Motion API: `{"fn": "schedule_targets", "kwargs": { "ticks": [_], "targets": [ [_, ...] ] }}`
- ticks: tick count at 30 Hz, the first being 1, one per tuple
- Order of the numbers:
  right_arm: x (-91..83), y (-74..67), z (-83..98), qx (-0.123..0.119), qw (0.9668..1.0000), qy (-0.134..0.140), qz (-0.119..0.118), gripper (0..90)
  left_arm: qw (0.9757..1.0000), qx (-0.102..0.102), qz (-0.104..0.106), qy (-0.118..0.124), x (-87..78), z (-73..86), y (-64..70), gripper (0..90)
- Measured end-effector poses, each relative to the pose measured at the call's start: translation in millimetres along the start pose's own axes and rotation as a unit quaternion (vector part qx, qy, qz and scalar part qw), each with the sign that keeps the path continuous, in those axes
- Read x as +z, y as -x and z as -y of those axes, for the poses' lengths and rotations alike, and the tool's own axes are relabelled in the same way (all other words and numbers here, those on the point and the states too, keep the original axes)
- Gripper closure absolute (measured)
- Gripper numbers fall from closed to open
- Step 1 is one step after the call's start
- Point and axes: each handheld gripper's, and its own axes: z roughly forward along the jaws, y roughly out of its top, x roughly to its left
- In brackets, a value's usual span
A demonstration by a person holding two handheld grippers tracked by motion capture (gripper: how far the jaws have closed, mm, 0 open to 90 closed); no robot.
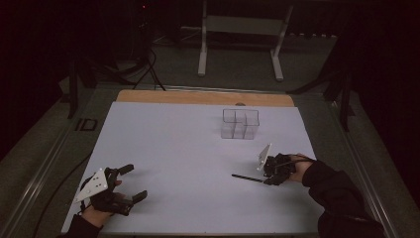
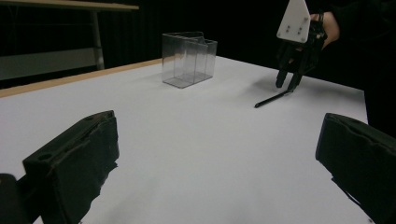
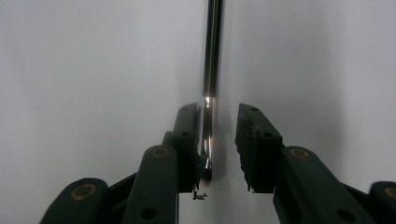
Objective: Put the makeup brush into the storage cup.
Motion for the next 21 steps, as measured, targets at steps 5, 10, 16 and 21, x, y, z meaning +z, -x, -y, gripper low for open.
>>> {"fn": "schedule_targets", "kwargs": {
  "ticks": [5, 10, 16, 21],
  "targets": [
    [3.6, -0.3, 1.1, 0.001, 1.0000, 0.005, 0.000, 73.1, 1.0000, -0.001, 0.001, -0.001, 0.0, 0.1, -0.1, 0.5],
    [7.1, -3.2, 0.3, 0.002, 1.0000, 0.005, -0.003, 76.1, 1.0000, -0.001, 0.001, -0.001, 0.2, 0.2, 0.2, 0.5],
    [8.7, -5.3, 0.4, 0.001, 1.0000, 0.004, -0.001, 80.9, 1.0000, 0.000, 0.002, -0.002, 0.6, 0.3, 0.5, 0.5],
    [9.4, -3.7, 0.0, 0.016, 0.9998, 0.003, -0.008, 83.8, 1.0000, 0.001, 0.004, -0.004, 1.3, 0.4, 1.1, 0.5]
  ]
}}
